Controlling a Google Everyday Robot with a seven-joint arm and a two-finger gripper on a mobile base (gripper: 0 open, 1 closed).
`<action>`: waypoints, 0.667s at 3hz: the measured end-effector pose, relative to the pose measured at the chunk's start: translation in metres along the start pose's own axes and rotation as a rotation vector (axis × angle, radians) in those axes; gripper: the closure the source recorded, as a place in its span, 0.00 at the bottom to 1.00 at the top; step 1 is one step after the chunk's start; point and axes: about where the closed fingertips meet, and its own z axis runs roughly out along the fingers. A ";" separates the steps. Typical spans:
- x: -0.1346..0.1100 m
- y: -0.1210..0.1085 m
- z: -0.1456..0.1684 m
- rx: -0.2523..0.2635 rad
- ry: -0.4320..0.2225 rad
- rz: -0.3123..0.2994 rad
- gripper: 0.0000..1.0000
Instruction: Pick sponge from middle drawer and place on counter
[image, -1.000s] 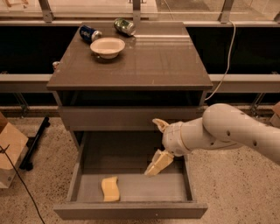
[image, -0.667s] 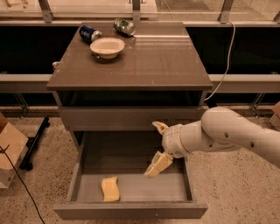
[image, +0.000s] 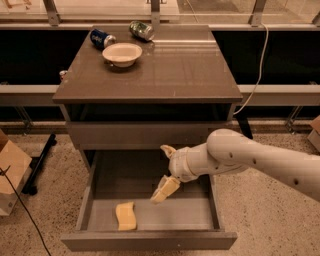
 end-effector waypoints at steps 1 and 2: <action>0.016 0.001 0.041 -0.055 -0.053 0.040 0.00; 0.031 0.000 0.086 -0.110 -0.099 0.066 0.00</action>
Offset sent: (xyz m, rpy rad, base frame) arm 0.0263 0.0658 -0.1322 0.1830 0.1658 0.0748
